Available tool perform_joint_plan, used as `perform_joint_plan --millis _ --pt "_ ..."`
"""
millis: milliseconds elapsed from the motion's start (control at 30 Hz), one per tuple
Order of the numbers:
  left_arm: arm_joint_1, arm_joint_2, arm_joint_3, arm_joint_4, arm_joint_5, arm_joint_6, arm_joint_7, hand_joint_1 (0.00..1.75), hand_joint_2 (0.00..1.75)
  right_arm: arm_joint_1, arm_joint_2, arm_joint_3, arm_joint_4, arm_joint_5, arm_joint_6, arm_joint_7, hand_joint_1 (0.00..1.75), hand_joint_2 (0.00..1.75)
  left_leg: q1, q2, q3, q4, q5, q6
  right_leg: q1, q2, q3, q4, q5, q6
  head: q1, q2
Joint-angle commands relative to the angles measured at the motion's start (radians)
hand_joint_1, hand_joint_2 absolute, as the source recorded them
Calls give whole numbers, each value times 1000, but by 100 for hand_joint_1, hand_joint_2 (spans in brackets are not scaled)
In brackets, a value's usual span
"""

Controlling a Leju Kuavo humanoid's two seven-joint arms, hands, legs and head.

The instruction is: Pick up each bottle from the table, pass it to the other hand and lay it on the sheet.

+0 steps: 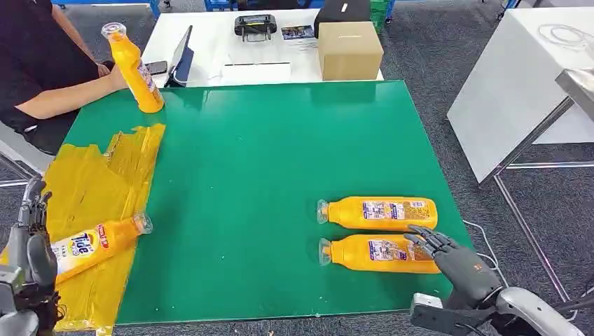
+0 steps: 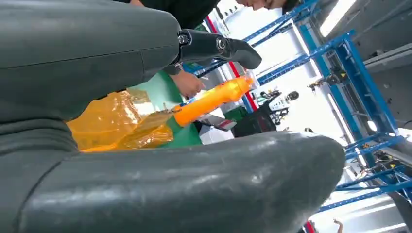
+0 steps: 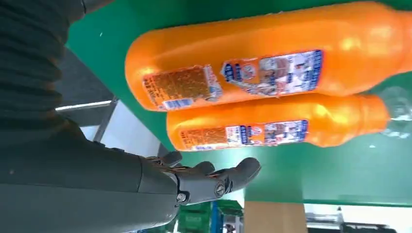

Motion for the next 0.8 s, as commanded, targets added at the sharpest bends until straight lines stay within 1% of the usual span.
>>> perform_joint_plan --millis 33,100,200,233,267,333,400,467,600,700,733,800 --pt "-57 -35 -14 45 4 -19 3 0 0 -152 62 72 213 42 39 11 0 175 1 1 2 -1 0 0 1 1 3 -3 1 -1 0 0" --pt "-65 -35 -17 52 3 -20 3 0 0 -165 76 86 242 54 41 11 0 175 2 2 6 -2 -1 0 3 1 7 -4 0 -1 0 0" --pt "-73 -33 -24 57 5 -26 3 0 0 -214 103 115 311 79 44 11 0 175 2 1 4 -2 0 0 2 0 5 -4 1 -1 0 0" --pt "-76 -34 -28 60 4 -27 3 0 0 -228 109 123 331 84 45 10 0 175 2 1 7 -3 -1 0 3 1 8 -5 0 -2 0 0" --pt "-80 -34 -30 64 4 -29 3 0 0 -243 115 131 351 86 47 9 0 175 2 1 5 -2 0 0 2 1 6 -4 1 -1 0 0" --pt "-86 -34 -36 73 2 -31 3 0 0 -268 123 149 385 90 52 6 0 175 2 2 7 -2 -1 0 2 1 8 -4 0 -2 0 0" --pt "-86 -34 -36 73 2 -31 3 0 0 -268 123 149 385 90 52 6 0 175 1 1 4 -2 0 0 1 1 4 -3 0 -1 0 0" --pt "-86 -34 -36 73 2 -31 3 0 0 -268 123 149 385 90 52 6 0 175 2 2 7 -2 -2 0 3 1 8 -4 0 -2 0 0" --pt "-85 -34 -36 73 3 -32 3 0 0 -268 124 152 387 91 53 5 0 175 2 2 7 -1 -2 0 3 1 8 -4 -1 -2 0 0" --pt "-101 -35 -42 89 9 -40 3 0 0 -282 133 192 428 99 64 4 0 175 3 2 8 -1 -3 0 3 1 9 -4 -1 -2 0 0" --pt "-107 -36 -45 96 4 -39 3 0 0 -292 141 211 452 108 69 4 0 175 1 1 5 -1 -1 0 2 0 6 -3 0 -1 0 0" --pt "-125 -37 -52 117 2 -42 3 0 0 -312 163 257 517 122 72 5 0 175 2 1 7 -1 -2 0 3 0 8 -4 -1 -2 0 0"
